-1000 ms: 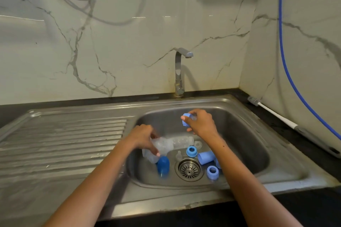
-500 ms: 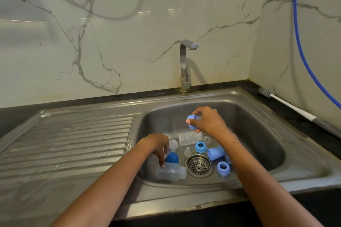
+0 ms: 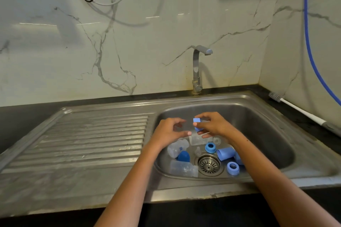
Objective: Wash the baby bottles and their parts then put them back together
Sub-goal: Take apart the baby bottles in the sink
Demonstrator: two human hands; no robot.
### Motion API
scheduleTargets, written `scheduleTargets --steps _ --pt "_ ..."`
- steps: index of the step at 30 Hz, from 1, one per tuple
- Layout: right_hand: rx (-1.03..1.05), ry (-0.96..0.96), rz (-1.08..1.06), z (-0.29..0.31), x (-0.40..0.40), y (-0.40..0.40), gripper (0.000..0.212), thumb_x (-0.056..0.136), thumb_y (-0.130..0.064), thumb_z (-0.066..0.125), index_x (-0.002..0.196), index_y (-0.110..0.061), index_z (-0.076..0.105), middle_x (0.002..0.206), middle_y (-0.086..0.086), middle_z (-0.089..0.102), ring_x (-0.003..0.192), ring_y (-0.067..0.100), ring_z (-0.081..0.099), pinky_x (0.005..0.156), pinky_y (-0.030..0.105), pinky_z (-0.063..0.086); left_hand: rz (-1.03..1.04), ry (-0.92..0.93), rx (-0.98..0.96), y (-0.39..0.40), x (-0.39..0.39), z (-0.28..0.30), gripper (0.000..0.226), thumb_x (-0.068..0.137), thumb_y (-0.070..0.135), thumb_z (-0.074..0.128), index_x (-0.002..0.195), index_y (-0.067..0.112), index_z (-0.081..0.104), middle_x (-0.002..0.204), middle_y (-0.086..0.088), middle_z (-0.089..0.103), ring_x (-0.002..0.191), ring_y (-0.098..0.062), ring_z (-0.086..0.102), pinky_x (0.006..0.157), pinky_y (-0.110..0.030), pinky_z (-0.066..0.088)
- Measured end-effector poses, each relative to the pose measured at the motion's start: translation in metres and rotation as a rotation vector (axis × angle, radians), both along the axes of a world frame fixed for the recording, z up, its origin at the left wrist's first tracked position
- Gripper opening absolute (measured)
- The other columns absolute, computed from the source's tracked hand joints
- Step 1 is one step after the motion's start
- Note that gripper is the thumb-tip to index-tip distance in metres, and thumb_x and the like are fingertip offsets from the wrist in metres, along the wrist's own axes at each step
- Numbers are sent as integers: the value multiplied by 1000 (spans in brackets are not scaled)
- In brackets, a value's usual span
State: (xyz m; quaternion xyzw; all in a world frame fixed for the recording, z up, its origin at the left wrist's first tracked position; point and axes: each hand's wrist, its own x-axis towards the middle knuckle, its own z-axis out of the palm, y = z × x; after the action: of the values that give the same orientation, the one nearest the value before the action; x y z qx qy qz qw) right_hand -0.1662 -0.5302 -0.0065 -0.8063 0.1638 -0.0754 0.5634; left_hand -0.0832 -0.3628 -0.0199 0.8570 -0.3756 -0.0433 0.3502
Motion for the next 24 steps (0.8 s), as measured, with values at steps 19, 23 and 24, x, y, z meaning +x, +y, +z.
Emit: scheduleTargets --steps 19,23,24 --pt "121 -230 101 5 -6 6 24 87 -10 68 110 -11 68 105 7 72 88 15 72 72 24 59 10 291 -618 10 -3 5 48 75 8 78 120 7 63 110 -6 70 101 -12 67 86 -20 53" --pt "93 -359 40 2 -4 7 17 80 -3 73 96 -9 72 92 6 74 85 14 71 69 22 58 -23 318 -638 8 -5 8 43 76 7 77 117 4 65 106 -7 72 96 -11 69 77 -16 53" --pt "103 -376 25 0 -4 8 16 79 -2 74 94 -8 73 88 5 74 82 13 71 67 20 57 -29 314 -641 9 -5 8 42 76 7 77 116 4 66 105 -6 72 95 -11 69 76 -16 53"
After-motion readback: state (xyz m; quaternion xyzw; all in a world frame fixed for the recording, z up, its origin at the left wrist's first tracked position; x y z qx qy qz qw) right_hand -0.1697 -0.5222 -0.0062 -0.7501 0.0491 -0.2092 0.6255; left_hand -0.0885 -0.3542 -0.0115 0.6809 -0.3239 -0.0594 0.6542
